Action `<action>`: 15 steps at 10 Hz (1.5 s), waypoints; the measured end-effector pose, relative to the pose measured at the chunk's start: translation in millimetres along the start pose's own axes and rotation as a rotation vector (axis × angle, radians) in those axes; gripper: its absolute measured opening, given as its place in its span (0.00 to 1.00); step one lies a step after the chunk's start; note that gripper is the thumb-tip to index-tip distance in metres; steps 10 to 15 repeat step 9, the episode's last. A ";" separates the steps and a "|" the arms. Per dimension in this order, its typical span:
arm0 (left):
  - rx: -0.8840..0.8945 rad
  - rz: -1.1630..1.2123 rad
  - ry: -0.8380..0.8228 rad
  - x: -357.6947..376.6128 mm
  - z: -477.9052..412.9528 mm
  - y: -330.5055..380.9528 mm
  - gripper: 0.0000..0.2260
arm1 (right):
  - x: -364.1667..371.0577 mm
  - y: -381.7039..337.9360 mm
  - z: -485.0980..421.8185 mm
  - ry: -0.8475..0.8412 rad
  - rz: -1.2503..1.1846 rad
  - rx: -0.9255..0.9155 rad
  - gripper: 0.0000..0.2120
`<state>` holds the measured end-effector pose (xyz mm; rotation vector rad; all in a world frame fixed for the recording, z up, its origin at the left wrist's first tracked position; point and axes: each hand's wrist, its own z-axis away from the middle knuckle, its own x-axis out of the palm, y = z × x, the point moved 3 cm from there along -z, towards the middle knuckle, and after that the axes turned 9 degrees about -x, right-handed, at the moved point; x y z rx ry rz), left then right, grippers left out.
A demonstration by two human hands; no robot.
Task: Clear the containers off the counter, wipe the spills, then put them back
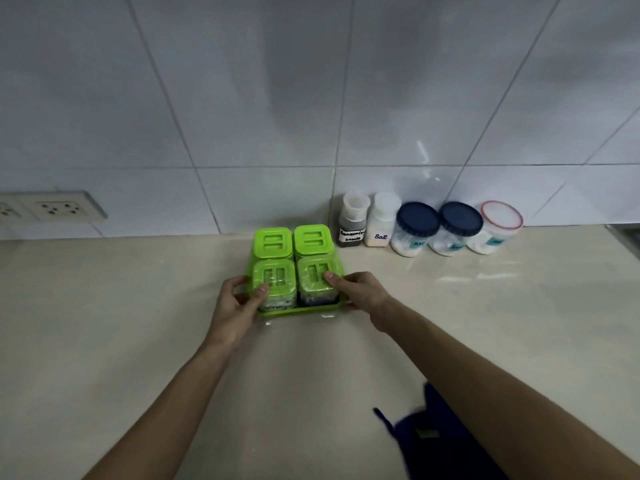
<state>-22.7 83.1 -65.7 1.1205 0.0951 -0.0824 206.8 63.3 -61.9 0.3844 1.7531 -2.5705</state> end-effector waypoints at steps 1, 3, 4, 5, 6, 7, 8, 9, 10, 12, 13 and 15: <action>0.001 -0.002 0.005 1.7 -9.4 4.3 0.19 | 0.6 -2.4 -10.0 0.014 -0.014 -0.004 0.29; -0.032 -0.091 0.017 5.9 -31.0 19.7 0.16 | 0.3 -3.9 -31.9 0.087 -0.024 -0.007 0.28; -0.022 -0.152 0.018 5.2 -43.4 19.8 0.26 | -1.3 -6.2 -41.4 0.113 -0.031 -0.008 0.28; 0.010 -0.179 0.026 5.2 -52.9 14.9 0.32 | -2.0 -3.1 -46.4 0.122 -0.015 -0.009 0.30; 0.031 -0.241 0.055 9.3 -49.5 18.4 0.28 | -1.7 -2.9 -48.0 0.107 0.033 -0.005 0.34; 0.047 -0.350 0.109 13.2 -39.7 25.4 0.24 | -2.6 -15.9 -36.7 0.092 0.117 -0.018 0.32; 0.122 -0.384 0.293 8.9 -4.4 21.3 0.23 | -13.5 -24.0 2.6 0.115 0.514 -0.133 0.31; 0.188 -0.428 0.316 11.8 23.3 12.3 0.18 | -26.0 -24.1 37.0 0.144 0.775 -0.274 0.30; 0.188 -0.428 0.316 11.8 23.3 12.3 0.18 | -26.0 -24.1 37.0 0.144 0.775 -0.274 0.30; 0.188 -0.428 0.316 11.8 23.3 12.3 0.18 | -26.0 -24.1 37.0 0.144 0.775 -0.274 0.30; 0.188 -0.428 0.316 11.8 23.3 12.3 0.18 | -26.0 -24.1 37.0 0.144 0.775 -0.274 0.30; 0.188 -0.428 0.316 11.8 23.3 12.3 0.18 | -26.0 -24.1 37.0 0.144 0.775 -0.274 0.30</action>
